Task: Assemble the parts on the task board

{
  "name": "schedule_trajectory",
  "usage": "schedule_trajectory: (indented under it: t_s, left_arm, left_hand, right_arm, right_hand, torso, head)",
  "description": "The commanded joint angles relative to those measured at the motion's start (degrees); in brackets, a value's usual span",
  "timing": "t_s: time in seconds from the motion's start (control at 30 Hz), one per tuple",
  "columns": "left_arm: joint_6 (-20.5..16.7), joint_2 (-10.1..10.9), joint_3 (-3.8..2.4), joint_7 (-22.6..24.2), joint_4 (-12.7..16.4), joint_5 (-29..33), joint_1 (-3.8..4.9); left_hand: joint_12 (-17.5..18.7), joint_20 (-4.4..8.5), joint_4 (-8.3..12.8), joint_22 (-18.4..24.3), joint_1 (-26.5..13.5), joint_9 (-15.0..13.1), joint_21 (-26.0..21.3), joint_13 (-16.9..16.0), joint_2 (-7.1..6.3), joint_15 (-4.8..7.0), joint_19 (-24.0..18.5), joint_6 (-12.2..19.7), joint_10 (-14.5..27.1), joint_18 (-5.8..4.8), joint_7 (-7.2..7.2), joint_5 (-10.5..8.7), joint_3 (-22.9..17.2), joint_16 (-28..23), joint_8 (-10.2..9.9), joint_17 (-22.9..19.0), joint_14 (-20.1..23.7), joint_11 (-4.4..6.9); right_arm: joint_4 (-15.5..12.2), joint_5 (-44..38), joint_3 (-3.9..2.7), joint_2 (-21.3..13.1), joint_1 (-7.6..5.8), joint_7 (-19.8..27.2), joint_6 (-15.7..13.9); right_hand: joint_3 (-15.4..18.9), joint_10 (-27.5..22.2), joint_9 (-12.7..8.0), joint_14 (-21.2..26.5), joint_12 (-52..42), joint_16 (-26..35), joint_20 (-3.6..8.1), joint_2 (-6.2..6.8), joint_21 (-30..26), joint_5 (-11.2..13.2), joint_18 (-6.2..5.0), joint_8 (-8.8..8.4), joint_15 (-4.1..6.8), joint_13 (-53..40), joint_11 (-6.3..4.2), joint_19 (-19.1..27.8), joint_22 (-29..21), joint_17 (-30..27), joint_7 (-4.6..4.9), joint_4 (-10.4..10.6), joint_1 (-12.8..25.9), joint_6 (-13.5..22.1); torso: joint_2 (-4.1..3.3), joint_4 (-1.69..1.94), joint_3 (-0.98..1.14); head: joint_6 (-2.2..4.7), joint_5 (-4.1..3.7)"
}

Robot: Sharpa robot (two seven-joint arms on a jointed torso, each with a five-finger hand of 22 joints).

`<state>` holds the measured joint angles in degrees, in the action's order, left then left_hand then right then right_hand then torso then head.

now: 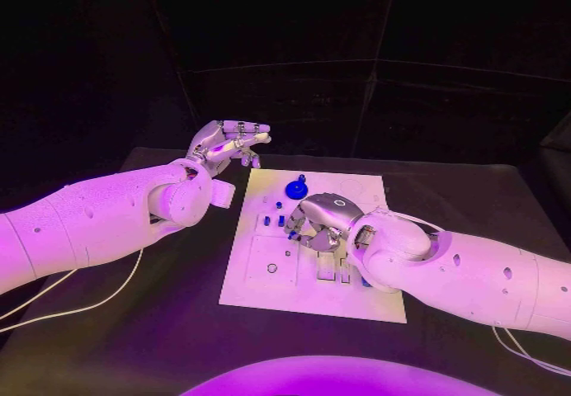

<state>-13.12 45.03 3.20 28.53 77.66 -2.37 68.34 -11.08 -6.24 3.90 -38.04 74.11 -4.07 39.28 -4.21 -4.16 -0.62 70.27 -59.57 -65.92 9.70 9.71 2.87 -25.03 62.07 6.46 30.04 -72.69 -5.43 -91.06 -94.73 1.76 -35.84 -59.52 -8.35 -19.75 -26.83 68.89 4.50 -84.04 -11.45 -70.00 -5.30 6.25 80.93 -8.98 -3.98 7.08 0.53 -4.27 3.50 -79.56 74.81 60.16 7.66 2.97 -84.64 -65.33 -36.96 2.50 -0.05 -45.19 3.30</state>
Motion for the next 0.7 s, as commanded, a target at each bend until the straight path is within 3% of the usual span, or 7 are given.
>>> schedule_trajectory:
  t_s: [0.03, 0.7]
  left_arm:
    - [-0.10, -0.10, -0.04, 0.41, 0.34, 0.27, 0.11]
    - [0.12, -0.28, -0.03, 0.26, 0.52, 0.27, 0.12]
  left_hand:
    - [-0.24, -0.06, 0.03, 0.08, -0.57, 0.09, -0.31, -0.09, -0.22, 0.00, -0.48, 0.16, 0.50, 0.75, 0.26, 0.00, 0.32, -0.33, 0.05, -0.11, 0.36, -0.17]
    - [-0.26, -0.07, 0.03, 0.11, -0.58, 0.10, -0.35, -0.09, -0.24, -0.02, -0.48, 0.22, 0.55, 0.75, 0.28, 0.00, 0.39, -0.32, 0.03, -0.12, 0.37, -0.19]
  right_arm:
    - [0.66, -1.88, -0.05, 0.73, 0.27, 0.16, 3.23]
    - [2.12, -2.62, -0.04, 2.33, 0.77, 0.00, 7.41]
  right_hand:
    - [0.09, 0.32, 0.05, -1.39, 0.39, -0.14, 0.06, 0.00, 0.14, -0.13, 0.28, -0.02, 0.44, 0.04, 0.20, -0.13, -0.05, -0.06, 0.22, -0.39, 0.37, -0.05]
    - [0.10, 0.27, 0.03, -1.36, 0.45, -0.08, 0.04, 0.04, 0.16, -0.10, 0.29, -0.09, 0.40, 0.05, 0.25, -0.14, -0.01, -0.19, 0.26, -0.48, 0.49, 0.02]
  torso:
    - [0.03, 0.00, 0.04]
    - [0.05, -0.06, 0.04]
  head:
    - [-0.37, 0.61]
    - [-1.67, 2.13]
